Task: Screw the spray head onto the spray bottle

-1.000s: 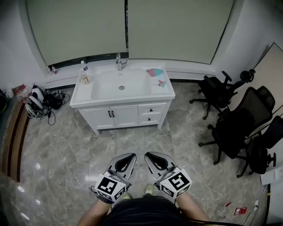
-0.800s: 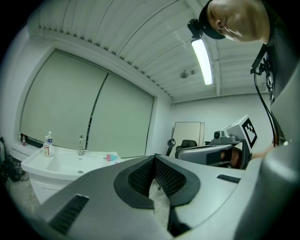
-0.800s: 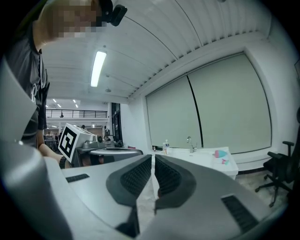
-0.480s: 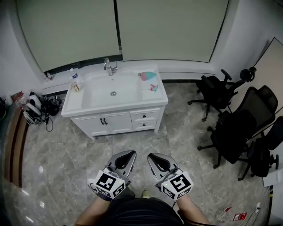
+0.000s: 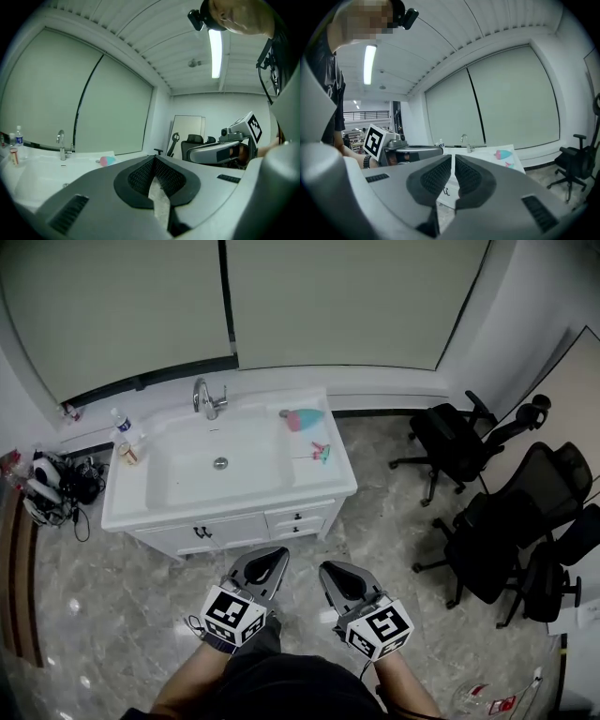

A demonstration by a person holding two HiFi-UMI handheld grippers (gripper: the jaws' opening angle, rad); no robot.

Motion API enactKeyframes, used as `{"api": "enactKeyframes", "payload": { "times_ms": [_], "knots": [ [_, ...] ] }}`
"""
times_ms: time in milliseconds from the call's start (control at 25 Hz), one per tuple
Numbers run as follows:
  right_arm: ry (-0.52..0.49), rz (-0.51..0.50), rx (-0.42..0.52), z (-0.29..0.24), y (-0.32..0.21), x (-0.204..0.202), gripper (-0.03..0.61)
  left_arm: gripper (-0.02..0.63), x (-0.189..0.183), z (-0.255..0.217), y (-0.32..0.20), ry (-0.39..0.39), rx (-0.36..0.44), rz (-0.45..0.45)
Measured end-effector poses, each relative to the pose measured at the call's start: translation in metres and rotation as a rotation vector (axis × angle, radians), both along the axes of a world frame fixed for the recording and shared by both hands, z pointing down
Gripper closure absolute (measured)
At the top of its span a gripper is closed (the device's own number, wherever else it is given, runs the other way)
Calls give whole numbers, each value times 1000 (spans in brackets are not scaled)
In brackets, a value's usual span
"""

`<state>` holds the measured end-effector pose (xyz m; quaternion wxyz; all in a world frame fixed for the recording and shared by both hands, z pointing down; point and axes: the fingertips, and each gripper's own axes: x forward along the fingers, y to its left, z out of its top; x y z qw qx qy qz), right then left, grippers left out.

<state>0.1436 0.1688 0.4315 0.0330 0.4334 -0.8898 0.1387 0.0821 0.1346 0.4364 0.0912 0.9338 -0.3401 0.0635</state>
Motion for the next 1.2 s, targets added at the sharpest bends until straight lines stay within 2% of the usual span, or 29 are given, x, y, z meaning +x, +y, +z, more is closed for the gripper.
{"api": "enactKeyframes", "payload": {
  "times_ms": [160, 320, 480, 640, 760, 920, 1080, 1200],
  "knots": [
    [21, 57, -3, -6, -95, -9, 578, 611, -3, 5, -97, 7, -56, 114],
    [38, 95, -38, 7, -173, -4, 578, 611, 2, 25, -194, -35, -73, 132],
    [50, 134, -80, 37, -253, 23, 578, 611, 22, 61, -288, -121, -74, 134],
    [61, 118, -135, 75, -334, 58, 578, 611, 47, 104, -386, -217, -104, 111],
    [52, 100, -168, 91, -392, 82, 578, 611, 63, 142, -457, -306, -144, 95],
    [45, 90, -244, 112, -440, 96, 578, 607, 71, 195, -527, -436, -230, 128],
    [33, 114, -324, 143, -465, 105, 578, 449, 77, 238, -586, -578, -267, 167],
    [24, 136, -360, 163, -474, 110, 578, 356, 85, 269, -616, -732, -275, 238]
  ]
}}
